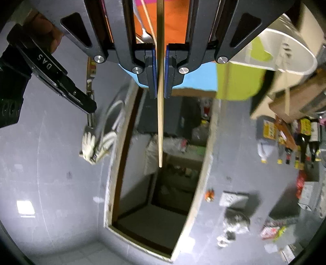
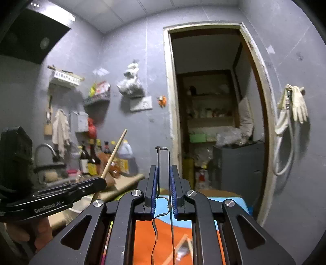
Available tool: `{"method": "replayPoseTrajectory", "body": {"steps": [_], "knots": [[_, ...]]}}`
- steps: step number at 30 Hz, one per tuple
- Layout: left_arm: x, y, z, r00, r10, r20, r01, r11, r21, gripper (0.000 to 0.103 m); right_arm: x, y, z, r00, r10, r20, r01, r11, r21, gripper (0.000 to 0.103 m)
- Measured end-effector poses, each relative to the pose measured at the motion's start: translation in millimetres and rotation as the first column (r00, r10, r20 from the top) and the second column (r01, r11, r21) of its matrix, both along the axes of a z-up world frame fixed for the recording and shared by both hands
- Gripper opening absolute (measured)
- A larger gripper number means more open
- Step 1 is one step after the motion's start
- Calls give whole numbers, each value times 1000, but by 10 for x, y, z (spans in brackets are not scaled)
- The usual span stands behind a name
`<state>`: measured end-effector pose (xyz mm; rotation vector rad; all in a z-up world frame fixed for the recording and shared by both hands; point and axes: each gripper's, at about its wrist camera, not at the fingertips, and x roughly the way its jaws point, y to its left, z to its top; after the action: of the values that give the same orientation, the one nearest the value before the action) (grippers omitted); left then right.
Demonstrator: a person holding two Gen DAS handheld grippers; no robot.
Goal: Organize utensils
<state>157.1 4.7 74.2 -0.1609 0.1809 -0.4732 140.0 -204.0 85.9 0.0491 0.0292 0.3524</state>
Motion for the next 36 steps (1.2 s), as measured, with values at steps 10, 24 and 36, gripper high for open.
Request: {"method": "replayPoseTrajectory", "body": {"steps": [10, 24, 36], "knots": [[50, 882, 175, 977, 204, 59, -198, 975, -100, 4, 229, 530, 157, 985, 173, 11, -173, 978, 113, 10], [258, 1576, 135, 896, 429, 114, -408, 898, -167, 4, 695, 1052, 90, 967, 254, -6, -241, 925, 294, 10], [479, 1431, -224, 921, 381, 85, -376, 924, -70, 4, 734, 1330, -240, 975, 216, -41, -208, 966, 155, 10]]}}
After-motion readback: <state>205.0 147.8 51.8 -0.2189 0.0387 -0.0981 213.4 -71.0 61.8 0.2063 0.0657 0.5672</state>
